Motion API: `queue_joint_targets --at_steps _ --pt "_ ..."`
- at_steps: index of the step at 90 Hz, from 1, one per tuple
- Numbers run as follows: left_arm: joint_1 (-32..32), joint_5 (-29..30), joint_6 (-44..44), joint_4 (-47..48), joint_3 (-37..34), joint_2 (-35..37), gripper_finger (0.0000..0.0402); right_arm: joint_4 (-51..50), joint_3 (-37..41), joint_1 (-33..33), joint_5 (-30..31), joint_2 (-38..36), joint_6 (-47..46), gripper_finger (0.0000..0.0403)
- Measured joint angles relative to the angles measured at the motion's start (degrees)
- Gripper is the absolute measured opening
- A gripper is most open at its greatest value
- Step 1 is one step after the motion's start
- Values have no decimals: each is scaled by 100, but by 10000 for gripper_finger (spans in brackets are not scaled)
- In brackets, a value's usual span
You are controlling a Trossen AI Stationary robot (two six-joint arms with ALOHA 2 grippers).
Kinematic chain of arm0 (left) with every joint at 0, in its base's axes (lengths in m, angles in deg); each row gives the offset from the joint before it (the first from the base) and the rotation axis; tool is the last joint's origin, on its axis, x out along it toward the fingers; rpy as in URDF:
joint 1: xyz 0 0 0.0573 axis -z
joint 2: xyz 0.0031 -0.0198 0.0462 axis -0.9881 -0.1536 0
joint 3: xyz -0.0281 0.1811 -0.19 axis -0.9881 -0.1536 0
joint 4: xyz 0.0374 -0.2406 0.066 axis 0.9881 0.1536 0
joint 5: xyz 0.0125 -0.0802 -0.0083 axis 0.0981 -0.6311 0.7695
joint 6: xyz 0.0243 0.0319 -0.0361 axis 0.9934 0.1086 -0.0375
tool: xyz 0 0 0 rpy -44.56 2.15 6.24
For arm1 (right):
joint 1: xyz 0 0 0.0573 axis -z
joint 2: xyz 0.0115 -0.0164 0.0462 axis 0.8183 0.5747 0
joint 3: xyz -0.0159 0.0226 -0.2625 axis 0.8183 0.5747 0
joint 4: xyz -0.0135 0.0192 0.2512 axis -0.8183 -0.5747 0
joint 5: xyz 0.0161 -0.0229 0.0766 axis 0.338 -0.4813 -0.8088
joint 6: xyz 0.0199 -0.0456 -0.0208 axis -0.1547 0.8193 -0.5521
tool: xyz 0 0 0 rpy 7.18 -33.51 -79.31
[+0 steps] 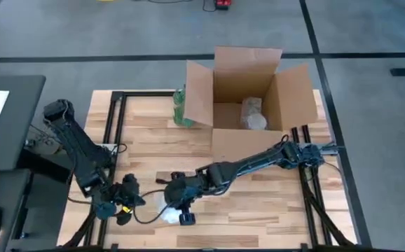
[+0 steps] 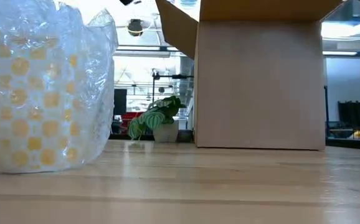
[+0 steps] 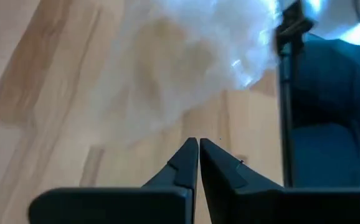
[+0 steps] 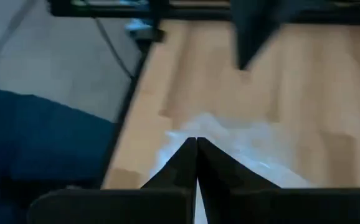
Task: Wrap mug
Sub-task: Wrap the orange cup with the bubble wrap
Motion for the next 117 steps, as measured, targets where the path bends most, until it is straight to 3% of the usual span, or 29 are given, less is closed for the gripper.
queue_joint_targets --at_steps 9,23,56,71,82,97,117 --pt "120 57 -421 -22 -7 -253 0 134 37 111 -459 337 88 0" --pt "139 143 -394 -492 -5 -809 0 -26 48 298 -565 647 -68 0" --pt "-367 1819 -116 -702 -5 -1969 0 -420 39 451 -562 804 -203 0" --pt "-697 1982 829 -1593 -5 -2246 0 -395 20 452 -587 943 -268 0" --pt "-842 1890 1762 -2183 2 -2287 0 -430 9 451 -595 942 -309 0" --pt "-889 1857 1866 -1859 45 -1994 0 -1013 -421 445 -563 899 -329 0" --pt "-889 1963 2253 -1763 45 -1389 0 -1203 -424 447 -546 452 -276 0"
